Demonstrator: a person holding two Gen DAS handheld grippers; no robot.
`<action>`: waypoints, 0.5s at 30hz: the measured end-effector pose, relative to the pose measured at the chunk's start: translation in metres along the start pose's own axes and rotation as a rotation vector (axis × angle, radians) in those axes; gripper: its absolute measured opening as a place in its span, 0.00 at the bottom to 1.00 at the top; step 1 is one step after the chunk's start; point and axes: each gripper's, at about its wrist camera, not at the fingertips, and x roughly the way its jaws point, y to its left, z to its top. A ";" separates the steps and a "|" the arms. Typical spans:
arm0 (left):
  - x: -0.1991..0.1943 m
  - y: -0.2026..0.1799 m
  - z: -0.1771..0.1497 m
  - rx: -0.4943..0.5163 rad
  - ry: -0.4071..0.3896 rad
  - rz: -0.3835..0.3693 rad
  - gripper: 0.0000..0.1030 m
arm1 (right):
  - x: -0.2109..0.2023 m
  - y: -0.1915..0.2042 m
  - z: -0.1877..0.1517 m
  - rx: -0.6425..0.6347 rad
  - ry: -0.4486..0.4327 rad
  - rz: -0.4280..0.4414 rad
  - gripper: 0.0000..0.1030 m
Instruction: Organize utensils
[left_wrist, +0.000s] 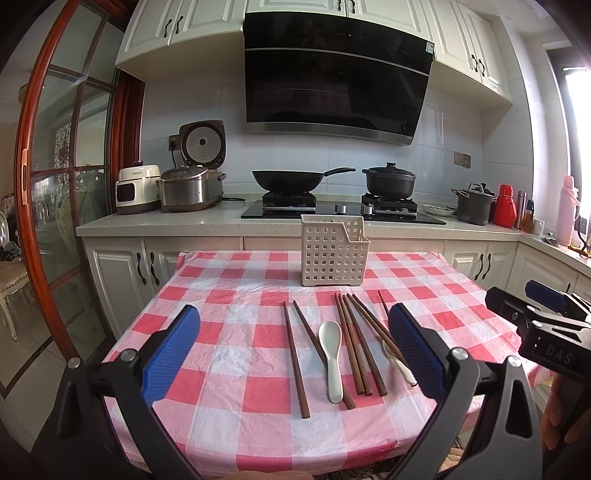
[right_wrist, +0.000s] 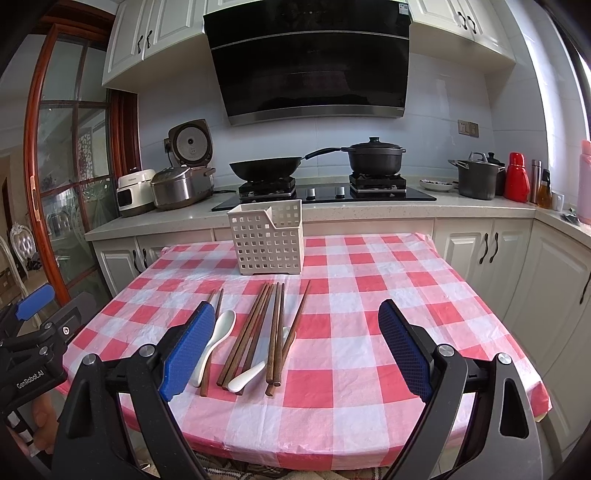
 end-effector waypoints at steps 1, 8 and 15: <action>0.000 0.000 0.000 0.000 0.000 -0.001 0.96 | 0.000 -0.001 0.000 0.002 0.001 -0.002 0.82; -0.001 -0.002 0.000 0.011 -0.003 -0.021 0.96 | -0.001 -0.002 0.001 0.007 -0.008 -0.019 0.82; 0.004 0.001 0.000 -0.021 0.022 -0.014 0.96 | -0.001 -0.004 0.003 0.007 -0.009 -0.025 0.82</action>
